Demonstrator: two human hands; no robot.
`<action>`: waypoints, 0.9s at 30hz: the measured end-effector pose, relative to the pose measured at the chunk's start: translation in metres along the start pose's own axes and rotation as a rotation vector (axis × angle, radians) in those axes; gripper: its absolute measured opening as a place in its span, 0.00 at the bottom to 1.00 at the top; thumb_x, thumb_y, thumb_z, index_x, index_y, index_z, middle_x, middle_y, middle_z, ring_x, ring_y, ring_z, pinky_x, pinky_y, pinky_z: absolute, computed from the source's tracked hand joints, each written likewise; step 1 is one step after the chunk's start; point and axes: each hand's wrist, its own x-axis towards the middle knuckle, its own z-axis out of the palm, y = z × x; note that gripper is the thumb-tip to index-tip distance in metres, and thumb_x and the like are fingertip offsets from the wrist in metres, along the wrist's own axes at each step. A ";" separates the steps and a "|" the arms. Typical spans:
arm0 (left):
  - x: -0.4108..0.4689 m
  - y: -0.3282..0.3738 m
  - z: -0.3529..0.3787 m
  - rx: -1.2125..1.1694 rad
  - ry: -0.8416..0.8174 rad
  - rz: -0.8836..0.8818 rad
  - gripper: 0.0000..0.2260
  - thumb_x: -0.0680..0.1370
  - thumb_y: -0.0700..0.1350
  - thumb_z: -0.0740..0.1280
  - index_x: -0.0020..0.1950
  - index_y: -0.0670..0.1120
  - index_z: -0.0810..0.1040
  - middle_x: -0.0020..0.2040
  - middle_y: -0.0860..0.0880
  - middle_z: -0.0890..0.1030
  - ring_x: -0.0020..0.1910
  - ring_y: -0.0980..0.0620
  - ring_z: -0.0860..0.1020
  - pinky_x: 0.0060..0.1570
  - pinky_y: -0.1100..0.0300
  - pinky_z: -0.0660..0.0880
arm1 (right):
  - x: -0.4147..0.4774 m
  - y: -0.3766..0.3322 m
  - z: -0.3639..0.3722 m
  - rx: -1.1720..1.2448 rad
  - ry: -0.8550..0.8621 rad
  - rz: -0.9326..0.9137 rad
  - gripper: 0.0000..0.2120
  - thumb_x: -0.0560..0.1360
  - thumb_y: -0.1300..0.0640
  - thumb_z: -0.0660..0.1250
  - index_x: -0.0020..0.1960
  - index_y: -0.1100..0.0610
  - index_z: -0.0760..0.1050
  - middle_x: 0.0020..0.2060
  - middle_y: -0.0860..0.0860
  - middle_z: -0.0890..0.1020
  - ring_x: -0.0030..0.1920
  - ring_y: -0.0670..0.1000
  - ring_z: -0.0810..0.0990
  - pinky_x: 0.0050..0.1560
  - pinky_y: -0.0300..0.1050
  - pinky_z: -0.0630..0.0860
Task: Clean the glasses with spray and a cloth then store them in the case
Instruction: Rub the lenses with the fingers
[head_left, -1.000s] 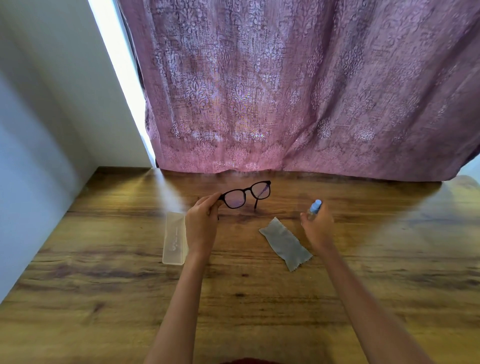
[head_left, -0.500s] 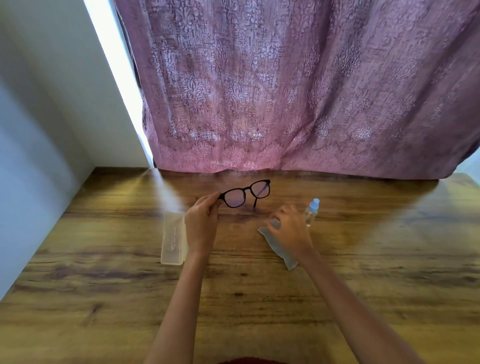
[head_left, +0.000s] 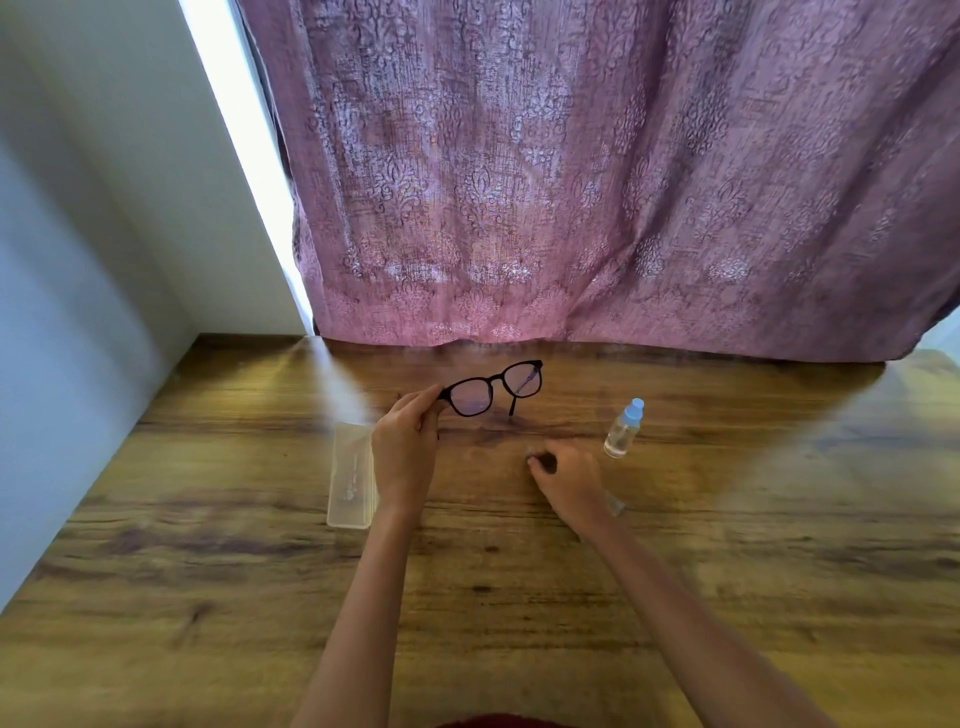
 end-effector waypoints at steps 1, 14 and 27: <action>0.000 0.000 0.000 -0.002 0.002 0.000 0.09 0.74 0.36 0.70 0.54 0.41 0.83 0.49 0.45 0.85 0.46 0.49 0.82 0.46 0.62 0.75 | -0.001 -0.003 -0.001 0.093 0.002 0.057 0.06 0.75 0.56 0.69 0.48 0.58 0.81 0.42 0.49 0.82 0.45 0.48 0.77 0.45 0.38 0.71; -0.001 0.004 0.001 0.026 -0.020 0.010 0.09 0.74 0.37 0.70 0.54 0.41 0.83 0.49 0.45 0.85 0.45 0.48 0.83 0.45 0.54 0.79 | -0.007 -0.078 -0.031 0.801 0.312 -0.021 0.08 0.73 0.60 0.72 0.46 0.48 0.80 0.37 0.41 0.84 0.39 0.40 0.83 0.41 0.32 0.78; -0.004 0.009 0.000 0.046 0.018 0.005 0.09 0.76 0.36 0.68 0.55 0.40 0.83 0.49 0.44 0.85 0.43 0.47 0.83 0.48 0.49 0.79 | 0.001 -0.094 -0.019 0.121 0.342 -0.495 0.11 0.74 0.67 0.68 0.56 0.63 0.80 0.49 0.53 0.81 0.50 0.47 0.76 0.57 0.27 0.66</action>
